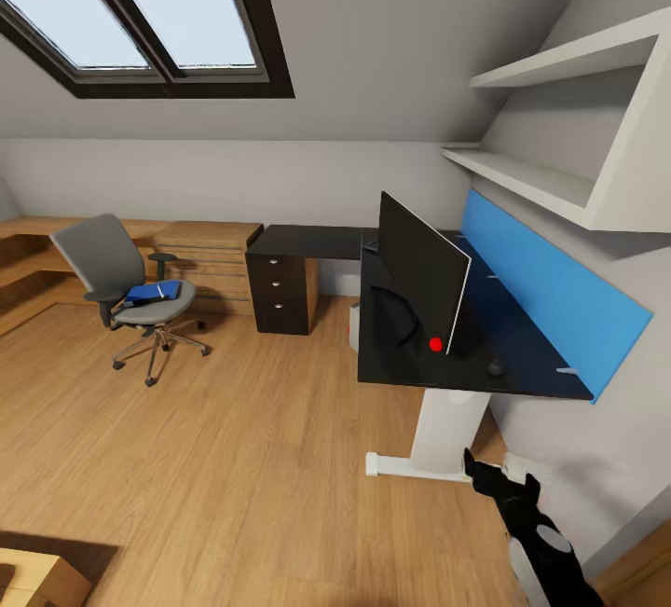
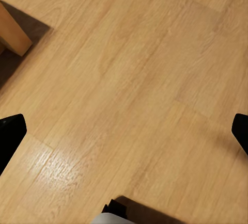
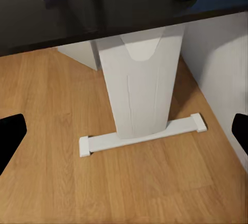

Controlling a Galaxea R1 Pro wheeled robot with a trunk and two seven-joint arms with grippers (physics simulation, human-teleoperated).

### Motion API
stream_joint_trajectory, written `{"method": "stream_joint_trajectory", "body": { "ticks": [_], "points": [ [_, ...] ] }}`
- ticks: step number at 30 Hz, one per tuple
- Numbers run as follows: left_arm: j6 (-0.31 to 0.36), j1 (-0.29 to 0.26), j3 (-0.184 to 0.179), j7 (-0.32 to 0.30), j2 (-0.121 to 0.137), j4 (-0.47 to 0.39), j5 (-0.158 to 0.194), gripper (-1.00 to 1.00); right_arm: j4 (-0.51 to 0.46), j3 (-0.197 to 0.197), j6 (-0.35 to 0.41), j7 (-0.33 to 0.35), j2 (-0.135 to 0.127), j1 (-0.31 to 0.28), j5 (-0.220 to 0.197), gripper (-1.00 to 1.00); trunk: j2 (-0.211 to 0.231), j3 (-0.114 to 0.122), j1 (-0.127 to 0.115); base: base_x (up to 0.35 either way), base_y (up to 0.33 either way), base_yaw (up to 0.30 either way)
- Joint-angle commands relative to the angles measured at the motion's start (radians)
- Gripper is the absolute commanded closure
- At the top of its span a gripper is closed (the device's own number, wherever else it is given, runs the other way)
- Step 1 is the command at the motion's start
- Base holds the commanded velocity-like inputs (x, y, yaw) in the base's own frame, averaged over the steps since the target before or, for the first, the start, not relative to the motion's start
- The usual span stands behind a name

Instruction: In the bedroom, organize the workspace by keeping the computer under the desk, ensuring the monitor is on the desk, placing the keyboard on the desk next to the monitor, placing the mouse on the desk next to the keyboard, moving the folder from the swivel chair onto the desk next to the mouse, stacking the notebook on top of the folder with the pen on top of the notebook, and positioning the swivel chair next to the desk.

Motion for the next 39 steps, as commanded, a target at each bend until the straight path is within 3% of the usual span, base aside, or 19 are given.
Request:
{"method": "stream_joint_trajectory", "body": {
  "ticks": [1,4,6,9,14,16,19,22,23,26,39],
  "points": [
    [-0.003,0.000,-0.002,0.003,0.001,-0.001,0.010,-1.00,-0.015,-0.007,0.041,-0.005,-0.007,-0.015,-0.009,-1.00,-0.002,-0.002,0.000,0.000,0.000,0.000],
    [-0.003,0.000,-0.002,0.002,0.001,-0.001,0.010,-1.00,-0.034,-0.044,0.132,-0.004,-0.029,-0.067,-0.011,-1.00,-0.002,-0.002,0.000,0.000,0.000,0.000],
    [-0.003,0.000,-0.002,0.002,0.001,0.000,0.009,-1.00,-0.029,-0.095,0.202,-0.004,-0.044,-0.116,-0.013,-1.00,-0.002,-0.002,0.000,0.000,0.000,0.000],
    [-0.003,0.000,-0.002,0.002,0.001,0.002,0.009,-1.00,-0.012,-0.139,0.274,-0.001,-0.054,-0.157,-0.017,-1.00,-0.002,-0.002,0.000,0.002,-0.014,0.000],
    [-0.005,0.000,-0.002,0.002,0.002,0.010,0.008,-1.00,-0.026,-0.148,0.348,0.001,-0.059,-0.178,-0.011,-1.00,-0.002,-0.002,0.000,0.094,-0.125,0.000],
    [-0.006,0.000,-0.002,0.002,0.004,0.012,0.008,-1.00,-0.083,-0.139,0.429,0.007,-0.068,-0.184,0.004,-1.00,-0.002,-0.002,0.000,0.206,-0.214,0.000],
    [-0.006,0.000,-0.001,0.002,0.004,0.013,0.007,-1.00,-0.092,-0.137,0.447,0.033,-0.089,-0.185,0.012,-1.00,-0.002,-0.002,0.000,0.165,-0.128,0.000],
    [-0.006,0.000,-0.001,0.002,0.004,0.013,0.007,-1.00,-0.073,-0.138,0.453,0.092,-0.105,-0.185,0.017,-1.00,-0.002,-0.002,0.000,0.207,-0.048,0.000],
    [-0.006,0.001,-0.001,0.002,0.004,0.014,0.007,-1.00,-0.047,-0.138,0.456,0.147,-0.122,-0.185,0.019,-1.00,-0.002,-0.002,0.000,0.277,-0.015,0.000],
    [-0.006,0.000,-0.001,0.002,0.004,0.014,0.007,-1.00,-0.031,-0.139,0.453,0.186,-0.139,-0.185,0.020,-1.00,-0.002,-0.002,0.000,0.178,-0.008,0.000],
    [-0.006,0.000,-0.001,0.002,0.004,0.014,0.007,-1.00,-0.019,-0.139,0.445,0.201,-0.145,-0.185,0.021,-1.00,-0.002,-0.002,0.000,0.214,-0.001,0.000]
  ]
}}
